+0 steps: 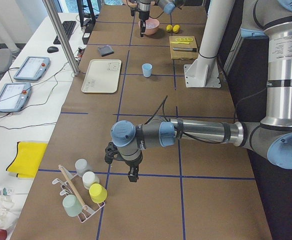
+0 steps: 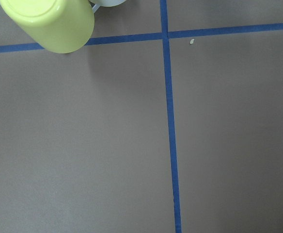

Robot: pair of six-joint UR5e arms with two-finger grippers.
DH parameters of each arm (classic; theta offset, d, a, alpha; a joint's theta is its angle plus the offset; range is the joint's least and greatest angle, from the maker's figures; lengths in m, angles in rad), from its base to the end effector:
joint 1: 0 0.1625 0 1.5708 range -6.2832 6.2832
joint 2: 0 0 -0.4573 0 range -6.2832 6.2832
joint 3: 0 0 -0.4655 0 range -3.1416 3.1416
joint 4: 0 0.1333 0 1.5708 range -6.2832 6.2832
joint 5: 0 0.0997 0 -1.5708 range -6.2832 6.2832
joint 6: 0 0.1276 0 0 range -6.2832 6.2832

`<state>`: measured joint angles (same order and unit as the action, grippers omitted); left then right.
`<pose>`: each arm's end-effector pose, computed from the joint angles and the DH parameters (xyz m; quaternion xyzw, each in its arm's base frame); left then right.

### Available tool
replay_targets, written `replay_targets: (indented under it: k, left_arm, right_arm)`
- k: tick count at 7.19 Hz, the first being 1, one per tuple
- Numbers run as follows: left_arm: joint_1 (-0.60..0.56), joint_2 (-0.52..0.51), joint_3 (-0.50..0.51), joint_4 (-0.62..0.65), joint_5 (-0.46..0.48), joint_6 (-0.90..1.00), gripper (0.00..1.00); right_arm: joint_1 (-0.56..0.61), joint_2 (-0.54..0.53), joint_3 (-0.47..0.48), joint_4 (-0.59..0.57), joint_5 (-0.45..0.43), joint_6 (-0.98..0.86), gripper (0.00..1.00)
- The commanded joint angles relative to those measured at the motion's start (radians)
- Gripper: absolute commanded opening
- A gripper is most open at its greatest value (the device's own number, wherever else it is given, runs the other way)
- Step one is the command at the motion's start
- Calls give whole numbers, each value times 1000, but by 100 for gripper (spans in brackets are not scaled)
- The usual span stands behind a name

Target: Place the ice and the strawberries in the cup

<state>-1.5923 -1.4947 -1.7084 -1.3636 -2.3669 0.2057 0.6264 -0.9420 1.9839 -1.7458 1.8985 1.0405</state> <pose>-0.0532 -0.5145 0.6926 -0.0228 0.3917 0.0565 0.9181 -0.4810 -0.4619 0.1326 0.1026 -0.4279 -0.0254 0.8976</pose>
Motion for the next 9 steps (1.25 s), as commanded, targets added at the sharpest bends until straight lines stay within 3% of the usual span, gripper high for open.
replay_targets:
  k: [1, 3, 5, 9]
  left_arm:
    - [0, 1, -2, 0, 0, 0, 100]
    - [0, 1, 0, 0, 0, 0, 100]
    - [0, 2, 0, 0, 0, 0, 100]
    - [0, 4, 6, 0, 0, 0, 100]
  right_arm:
    - [-100, 176, -133, -32, -105, 94, 0]
    - [-190, 222, -241, -23, -203, 142, 0]
    - [-221, 221, -313, -3, -225, 141, 0]
    - [-221, 223, -326, -1, -281, 127, 2]
